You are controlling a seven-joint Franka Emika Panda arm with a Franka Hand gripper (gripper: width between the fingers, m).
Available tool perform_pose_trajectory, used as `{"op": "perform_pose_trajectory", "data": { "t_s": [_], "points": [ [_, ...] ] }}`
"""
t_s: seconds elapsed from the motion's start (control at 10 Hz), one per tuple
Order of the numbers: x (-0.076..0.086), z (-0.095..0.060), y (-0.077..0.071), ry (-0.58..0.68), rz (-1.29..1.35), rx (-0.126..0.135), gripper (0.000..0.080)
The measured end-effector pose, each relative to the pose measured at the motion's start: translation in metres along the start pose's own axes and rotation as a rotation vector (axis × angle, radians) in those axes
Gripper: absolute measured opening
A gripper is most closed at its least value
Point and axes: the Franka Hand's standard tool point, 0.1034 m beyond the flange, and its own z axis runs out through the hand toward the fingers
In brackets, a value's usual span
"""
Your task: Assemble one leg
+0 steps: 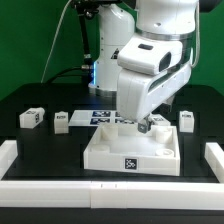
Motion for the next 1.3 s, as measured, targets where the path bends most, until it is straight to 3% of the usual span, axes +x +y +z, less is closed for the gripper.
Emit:
{"op": "perform_pose_trajectory", "data": {
  "t_s": [0.7,0.8,1.0,1.3],
  "points": [
    [0.001,0.001,0.001,0.002,-0.009,-0.001,0.065],
    [0.001,0.004,0.001,0.039,-0.07,-0.041,0.065],
    [-0.018,0.017,-0.013,0.101,-0.217,-0.126,0.065],
    [-0.028,0.023,-0.02,0.11,-0.241,-0.14,0.065]
  ]
}}
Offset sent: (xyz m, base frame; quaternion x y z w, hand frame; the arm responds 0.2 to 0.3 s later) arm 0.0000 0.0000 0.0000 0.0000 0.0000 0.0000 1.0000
